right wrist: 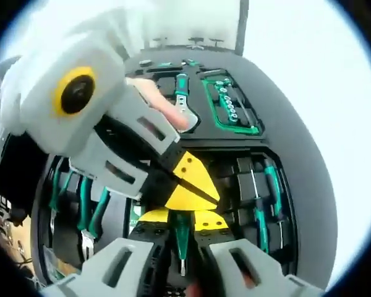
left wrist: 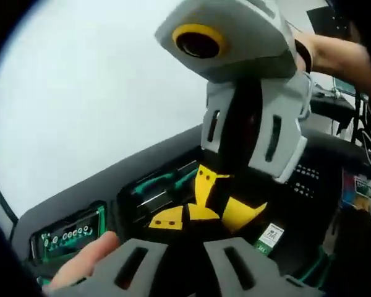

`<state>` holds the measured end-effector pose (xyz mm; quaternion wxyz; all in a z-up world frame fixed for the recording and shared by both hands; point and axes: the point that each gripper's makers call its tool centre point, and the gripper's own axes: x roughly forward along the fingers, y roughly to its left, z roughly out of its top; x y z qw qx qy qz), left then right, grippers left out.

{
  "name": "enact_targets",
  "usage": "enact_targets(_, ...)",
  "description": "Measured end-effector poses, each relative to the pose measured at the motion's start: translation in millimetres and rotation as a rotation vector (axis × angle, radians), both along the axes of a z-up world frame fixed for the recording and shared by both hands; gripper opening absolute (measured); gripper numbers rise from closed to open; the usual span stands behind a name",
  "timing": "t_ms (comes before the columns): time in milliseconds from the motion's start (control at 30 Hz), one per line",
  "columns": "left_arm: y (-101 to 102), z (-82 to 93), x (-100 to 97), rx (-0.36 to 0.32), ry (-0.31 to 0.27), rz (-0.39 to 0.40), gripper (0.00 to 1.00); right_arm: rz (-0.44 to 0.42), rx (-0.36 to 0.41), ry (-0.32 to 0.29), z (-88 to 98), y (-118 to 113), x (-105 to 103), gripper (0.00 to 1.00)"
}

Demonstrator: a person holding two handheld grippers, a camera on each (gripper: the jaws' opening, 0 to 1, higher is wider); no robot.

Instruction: Pick up the tools and put them into their designated positions in the toolbox.

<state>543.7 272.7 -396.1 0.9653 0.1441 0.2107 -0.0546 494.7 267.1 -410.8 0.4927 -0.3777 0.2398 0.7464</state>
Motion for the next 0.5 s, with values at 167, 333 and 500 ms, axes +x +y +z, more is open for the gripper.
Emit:
enact_targets(167, -3.5, 0.0, 0.3, 0.020, -0.014, -0.014, 0.00, 0.026, 0.040, -0.087, 13.7, -11.8, 1.7, 0.06)
enact_targets(333, -5.8, -0.4, -1.3, 0.015, -0.034, -0.014, 0.00, -0.040, 0.152, -0.094, 55.7, -12.9, 17.7, 0.00)
enact_targets(500, -2.3, -2.2, 1.5, -0.025, -0.013, -0.017, 0.00, -0.152, 0.255, -0.127, 80.5, -7.0, 44.8, 0.00)
